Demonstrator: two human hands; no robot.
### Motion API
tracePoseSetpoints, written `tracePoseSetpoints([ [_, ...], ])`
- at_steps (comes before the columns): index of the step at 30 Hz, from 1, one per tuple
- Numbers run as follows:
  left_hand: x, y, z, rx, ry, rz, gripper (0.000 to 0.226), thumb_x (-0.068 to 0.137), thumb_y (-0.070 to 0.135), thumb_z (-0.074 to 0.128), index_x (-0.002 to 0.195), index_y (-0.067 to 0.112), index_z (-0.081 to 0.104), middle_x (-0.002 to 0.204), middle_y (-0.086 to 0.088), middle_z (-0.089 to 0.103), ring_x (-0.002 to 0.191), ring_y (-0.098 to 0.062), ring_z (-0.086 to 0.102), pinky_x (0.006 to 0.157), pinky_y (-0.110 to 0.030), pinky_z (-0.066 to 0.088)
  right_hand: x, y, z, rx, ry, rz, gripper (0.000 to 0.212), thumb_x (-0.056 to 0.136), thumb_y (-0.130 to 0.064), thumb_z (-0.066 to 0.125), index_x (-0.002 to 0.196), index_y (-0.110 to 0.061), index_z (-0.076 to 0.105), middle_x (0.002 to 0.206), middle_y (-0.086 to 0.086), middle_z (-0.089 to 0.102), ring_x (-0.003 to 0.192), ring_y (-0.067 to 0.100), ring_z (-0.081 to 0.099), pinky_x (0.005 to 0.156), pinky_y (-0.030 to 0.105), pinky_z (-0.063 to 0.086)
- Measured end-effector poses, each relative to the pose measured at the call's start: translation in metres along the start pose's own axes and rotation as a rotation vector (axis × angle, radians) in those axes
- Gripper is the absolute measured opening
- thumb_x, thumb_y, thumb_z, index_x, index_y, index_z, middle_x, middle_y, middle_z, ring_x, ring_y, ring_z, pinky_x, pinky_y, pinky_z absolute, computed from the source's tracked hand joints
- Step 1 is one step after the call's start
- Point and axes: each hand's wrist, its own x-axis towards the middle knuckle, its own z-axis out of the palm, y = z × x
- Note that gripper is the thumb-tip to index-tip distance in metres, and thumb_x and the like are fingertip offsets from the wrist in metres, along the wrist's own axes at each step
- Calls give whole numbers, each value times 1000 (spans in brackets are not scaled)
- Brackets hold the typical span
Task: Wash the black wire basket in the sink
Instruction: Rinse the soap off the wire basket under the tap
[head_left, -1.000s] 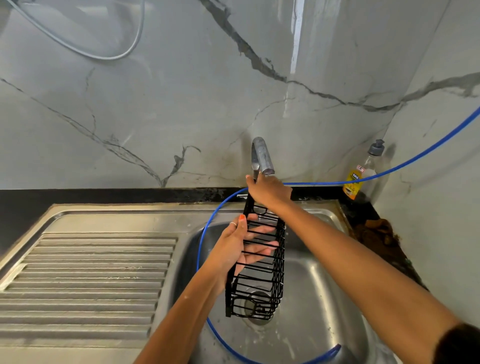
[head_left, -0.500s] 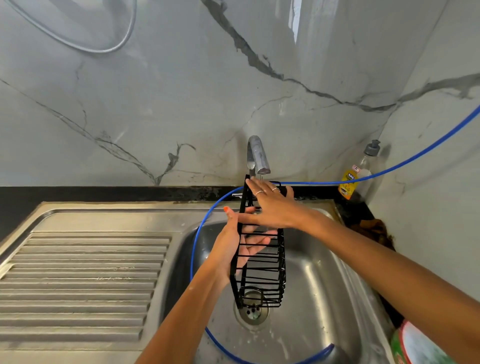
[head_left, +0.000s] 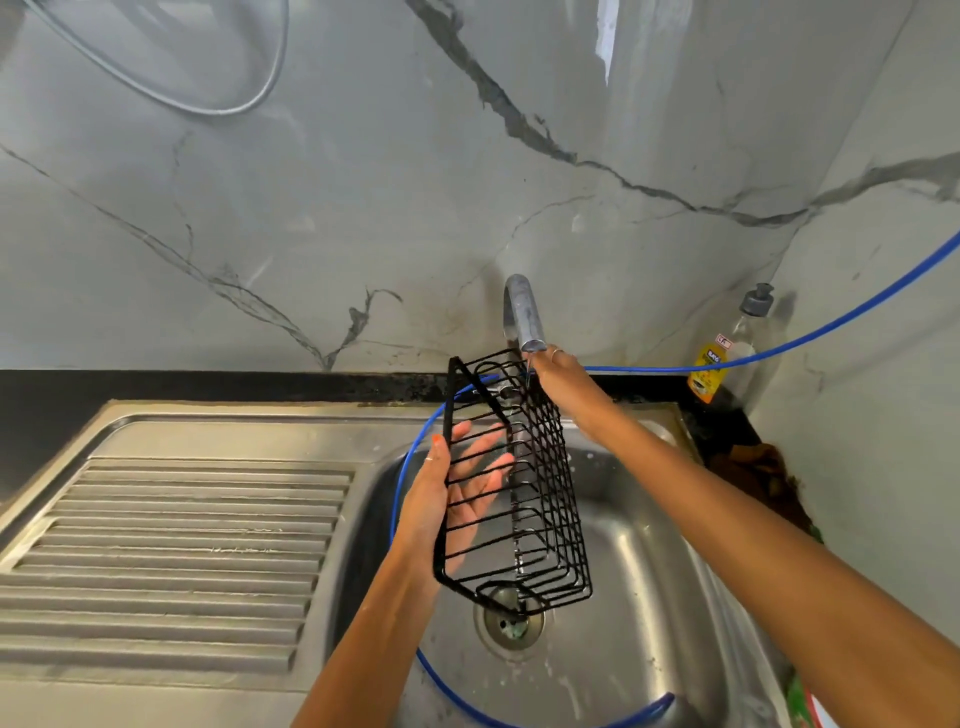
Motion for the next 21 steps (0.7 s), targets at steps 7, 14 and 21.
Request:
tracePoseSetpoints([
  [7,0,1,-13,-360,70,102,41,103,31,29,108,12,65,98,-6,76,83,-13,74,75,-21,59,-28,28,3,30,-241,233,70,92,-62,35,151,-31,12,157,5,18,139,32,29,106,53,30],
  [14,2,7,-20,-315,65,78,39,104,35,30,114,15,63,105,-1,75,87,-5,73,69,-17,58,-39,23,3,354,-279,364,94,75,-63,62,149,-26,19,156,5,22,129,29,40,98,49,44],
  [21,-1,5,-37,225,272,8,46,102,47,36,125,13,58,111,-8,72,71,-18,74,55,-21,56,-38,6,8,140,-156,240,71,88,-54,55,139,-9,36,134,2,47,120,23,50,96,39,42],
])
